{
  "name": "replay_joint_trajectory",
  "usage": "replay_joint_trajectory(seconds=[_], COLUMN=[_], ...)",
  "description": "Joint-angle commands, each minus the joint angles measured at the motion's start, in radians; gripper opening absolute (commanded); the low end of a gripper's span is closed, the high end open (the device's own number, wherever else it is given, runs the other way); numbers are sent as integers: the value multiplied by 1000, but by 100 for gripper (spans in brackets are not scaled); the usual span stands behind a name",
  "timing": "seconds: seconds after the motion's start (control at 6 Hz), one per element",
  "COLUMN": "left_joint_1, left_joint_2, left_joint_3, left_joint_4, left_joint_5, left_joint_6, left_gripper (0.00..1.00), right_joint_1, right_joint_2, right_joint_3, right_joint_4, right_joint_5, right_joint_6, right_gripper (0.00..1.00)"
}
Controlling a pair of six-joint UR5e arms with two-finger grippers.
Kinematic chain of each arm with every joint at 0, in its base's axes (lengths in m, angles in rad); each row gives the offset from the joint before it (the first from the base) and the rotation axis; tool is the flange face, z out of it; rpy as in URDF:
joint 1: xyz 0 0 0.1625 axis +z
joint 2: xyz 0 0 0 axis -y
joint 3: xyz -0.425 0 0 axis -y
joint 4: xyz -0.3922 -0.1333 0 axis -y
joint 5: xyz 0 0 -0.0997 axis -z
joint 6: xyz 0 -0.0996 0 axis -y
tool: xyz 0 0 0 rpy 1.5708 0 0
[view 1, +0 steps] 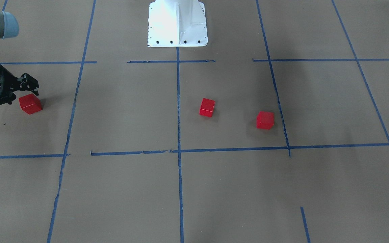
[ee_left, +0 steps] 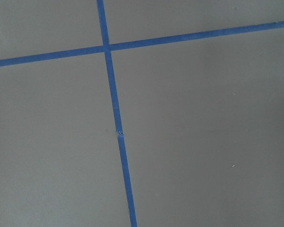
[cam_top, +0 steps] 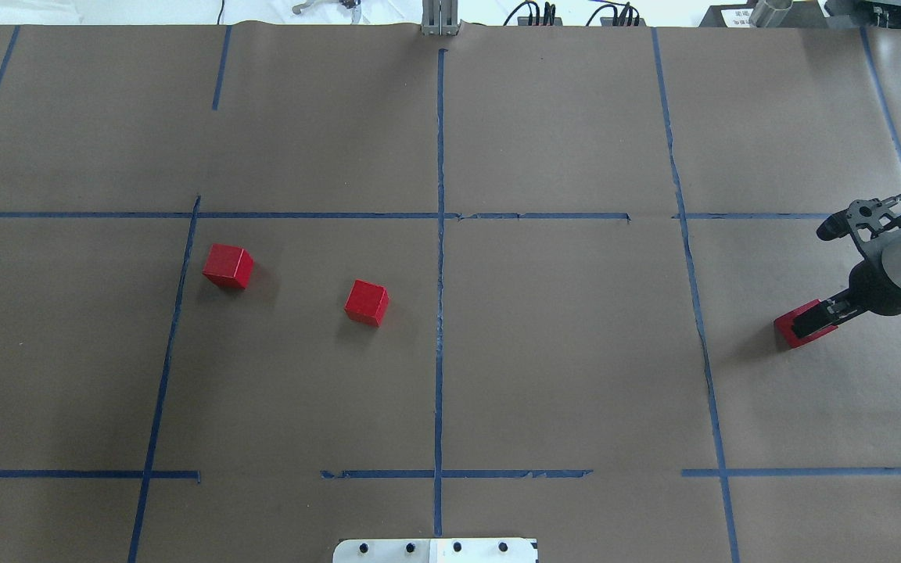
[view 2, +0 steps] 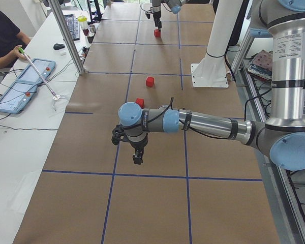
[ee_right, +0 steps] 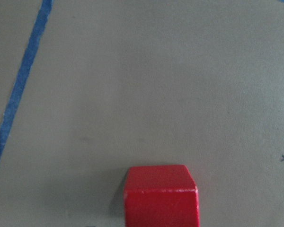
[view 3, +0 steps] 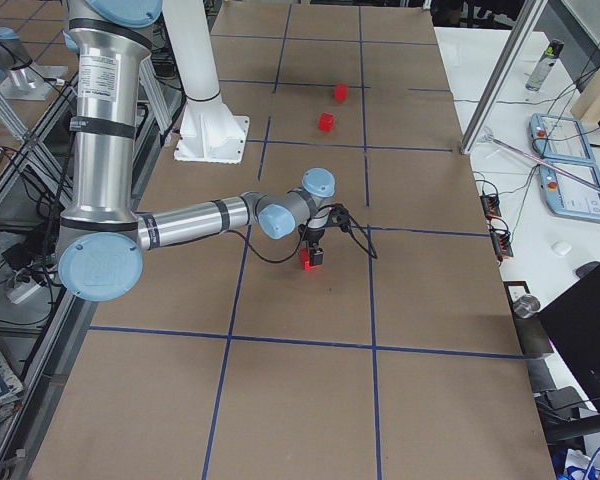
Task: Form red blocks into L shape at center
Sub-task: 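Reach the right gripper down and grasp the outlying red cube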
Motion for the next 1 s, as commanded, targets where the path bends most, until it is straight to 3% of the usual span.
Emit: replay_joint_trajectory(seconds=[0.0,0.17,0.33,0.5,0.67,0.83], left_joint_1=[0,0,0,0,0,-2], left_joint_2=[1,1,1,1,3,3], left_joint_3=[0,0,-5,-6,-15,-17], left_joint_4=[0,-2,-2,-2,0,-2], left_joint_5=[0,0,-2,-2,-2,-2], left_joint_6=[1,2,2,2,2,2], left_gripper=[100,100,100,100,100,100], right_joint_1=[-20,-21,-23,-23,-21,-23], right_joint_2=[33,44,44,50,50,65], right_joint_3=[-41,-64,-69,-69,-58,32], right_joint_4=[1,3,3,3,1,-31], right_joint_5=[-11,-11,-11,-10,-5,17], right_joint_6=[5,3,3,5,5,33], right_gripper=[100,99,84,15,0,0])
